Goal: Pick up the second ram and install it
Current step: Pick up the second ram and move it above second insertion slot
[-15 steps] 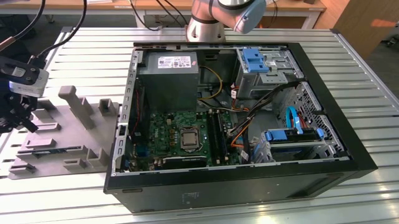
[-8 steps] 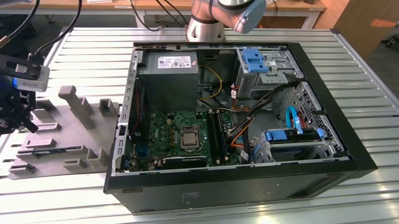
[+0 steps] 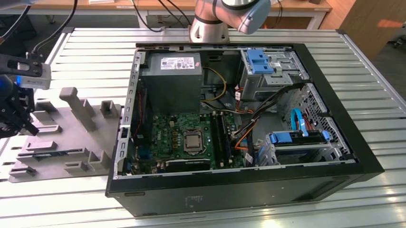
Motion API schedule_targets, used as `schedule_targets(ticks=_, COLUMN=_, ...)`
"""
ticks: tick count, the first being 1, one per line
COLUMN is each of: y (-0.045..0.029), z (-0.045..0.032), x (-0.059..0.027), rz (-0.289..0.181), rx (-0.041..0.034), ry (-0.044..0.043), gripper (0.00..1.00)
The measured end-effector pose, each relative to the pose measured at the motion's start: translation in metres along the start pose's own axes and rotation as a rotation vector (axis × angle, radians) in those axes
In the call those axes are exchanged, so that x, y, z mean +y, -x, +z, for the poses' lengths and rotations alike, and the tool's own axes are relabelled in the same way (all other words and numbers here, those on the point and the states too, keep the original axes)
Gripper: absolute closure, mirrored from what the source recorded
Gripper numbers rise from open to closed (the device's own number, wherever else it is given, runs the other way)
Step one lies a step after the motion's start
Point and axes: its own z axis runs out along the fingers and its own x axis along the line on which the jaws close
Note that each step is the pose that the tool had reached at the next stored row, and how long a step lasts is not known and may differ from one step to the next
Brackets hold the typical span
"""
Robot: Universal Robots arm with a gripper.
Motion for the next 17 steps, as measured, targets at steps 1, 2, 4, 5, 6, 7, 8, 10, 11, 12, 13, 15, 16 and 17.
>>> schedule_targets(ticks=1, y=0.0, z=0.0002, x=0.0, rz=-0.019, rx=0.0008, ry=0.0005, gripper=0.89)
schedule_targets(ticks=2, y=0.0, z=0.0005, x=0.0, rz=-0.037, rx=0.0015, ry=0.0009, gripper=0.89)
schedule_targets(ticks=4, y=0.0, z=0.0009, x=0.0, rz=-0.073, rx=0.003, ry=0.0018, gripper=0.89)
schedule_targets(ticks=5, y=0.0, z=0.0009, x=0.0, rz=-0.089, rx=0.0037, ry=0.0024, gripper=0.89)
schedule_targets(ticks=6, y=0.0, z=0.0009, x=0.0, rz=-0.093, rx=0.0039, ry=0.0024, gripper=0.89)
schedule_targets(ticks=7, y=0.0, z=0.001, x=0.0, rz=-0.093, rx=0.0039, ry=0.0024, gripper=0.89)
schedule_targets(ticks=8, y=0.0, z=0.001, x=0.0, rz=-0.093, rx=0.0038, ry=0.0024, gripper=0.89)
schedule_targets(ticks=10, y=0.0, z=0.001, x=0.0, rz=-0.093, rx=0.0038, ry=0.0024, gripper=0.89)
schedule_targets(ticks=11, y=0.0, z=0.001, x=0.0, rz=-0.093, rx=0.0038, ry=0.0023, gripper=0.89)
schedule_targets(ticks=12, y=0.0, z=0.0013, x=0.0, rz=-0.093, rx=0.0037, ry=0.0022, gripper=0.89)
schedule_targets(ticks=13, y=0.0, z=0.0018, x=0.0, rz=-0.093, rx=0.0035, ry=0.002, gripper=0.89)
schedule_targets(ticks=15, y=-0.0008, z=0.0024, x=-0.0001, rz=-0.093, rx=0.0037, ry=0.0022, gripper=0.89)
schedule_targets(ticks=16, y=-0.0015, z=0.0028, x=-0.0003, rz=-0.094, rx=0.0037, ry=0.0022, gripper=0.89)
schedule_targets(ticks=17, y=-0.0024, z=0.0031, x=-0.0004, rz=-0.094, rx=0.0037, ry=0.0022, gripper=0.89)
